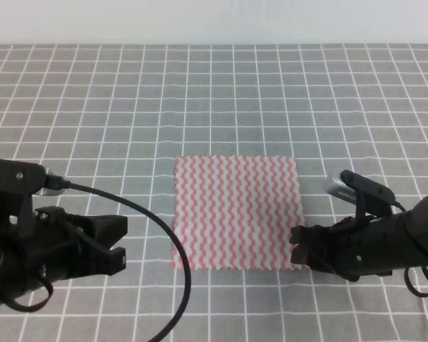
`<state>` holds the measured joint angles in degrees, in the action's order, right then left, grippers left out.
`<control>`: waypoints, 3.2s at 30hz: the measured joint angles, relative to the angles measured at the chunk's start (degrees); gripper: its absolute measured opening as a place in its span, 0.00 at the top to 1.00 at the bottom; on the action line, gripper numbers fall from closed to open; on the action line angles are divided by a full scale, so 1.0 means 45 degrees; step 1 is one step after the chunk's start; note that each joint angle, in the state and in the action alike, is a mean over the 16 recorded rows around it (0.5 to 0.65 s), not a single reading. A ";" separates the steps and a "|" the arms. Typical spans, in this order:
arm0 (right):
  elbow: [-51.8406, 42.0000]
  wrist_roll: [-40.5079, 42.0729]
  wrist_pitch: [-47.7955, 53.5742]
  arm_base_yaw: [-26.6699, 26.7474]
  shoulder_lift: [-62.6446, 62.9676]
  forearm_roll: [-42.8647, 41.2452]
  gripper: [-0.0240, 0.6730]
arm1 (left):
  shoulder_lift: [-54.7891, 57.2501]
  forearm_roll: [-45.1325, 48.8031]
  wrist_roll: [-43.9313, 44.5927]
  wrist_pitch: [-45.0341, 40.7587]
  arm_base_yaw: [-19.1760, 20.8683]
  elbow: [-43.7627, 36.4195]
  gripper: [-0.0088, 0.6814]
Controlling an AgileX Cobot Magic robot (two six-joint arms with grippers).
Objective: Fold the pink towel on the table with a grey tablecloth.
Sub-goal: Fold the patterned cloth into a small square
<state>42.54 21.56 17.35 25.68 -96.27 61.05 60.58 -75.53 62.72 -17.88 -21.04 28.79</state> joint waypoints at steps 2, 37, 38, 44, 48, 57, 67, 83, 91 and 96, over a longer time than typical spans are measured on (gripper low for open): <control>0.0002 0.0008 -0.0020 0.0000 -0.0002 -0.0024 0.61 | 0.0000 0.0000 0.0008 0.0000 0.0000 0.0000 0.99; 0.0756 0.0041 -0.0244 0.0000 -0.0060 -0.0805 0.99 | 0.0059 0.0006 0.0397 0.0060 0.0003 0.0001 0.99; 0.0847 0.0064 -0.0230 -0.0002 -0.0050 -0.0810 0.99 | 0.0061 0.0006 0.0511 0.0063 0.0003 0.0001 0.99; 0.1387 0.0179 -0.0222 0.0002 -0.0145 -0.0826 0.99 | 0.0109 0.0004 0.1478 0.0008 0.0003 0.0001 0.99; 0.1771 0.0337 -0.0320 0.0002 -0.0254 -0.0834 0.99 | 0.0256 -0.0089 0.2412 -0.0142 0.0002 0.0001 0.99; 0.2769 0.0622 -0.0538 0.0007 -0.0769 -0.0869 0.99 | 0.1013 -0.1582 0.6010 -0.1233 0.0004 0.0002 0.93; 0.3553 0.0709 -0.0647 0.0007 -0.1281 -0.0958 0.99 | 0.1958 -0.4465 1.1533 -0.3064 0.0003 0.0004 0.60; 0.3643 0.0773 -0.0946 0.0005 -0.1387 -0.0986 0.99 | 0.4785 -0.5715 1.6525 -0.3949 -0.0005 0.0596 0.42; 0.3640 0.0886 -0.1002 -0.0002 -0.1344 -0.0968 0.99 | 0.6008 -0.5617 1.7518 -0.3825 -0.0012 0.0954 0.43; 0.3636 0.0958 -0.1037 -0.0012 -0.1287 -0.0951 0.99 | 0.6515 -0.5625 1.8069 -0.3586 -0.0020 0.1071 0.42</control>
<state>58.90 25.87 12.68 25.62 -102.06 56.77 89.90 -100.84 144.03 -34.01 -21.13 33.61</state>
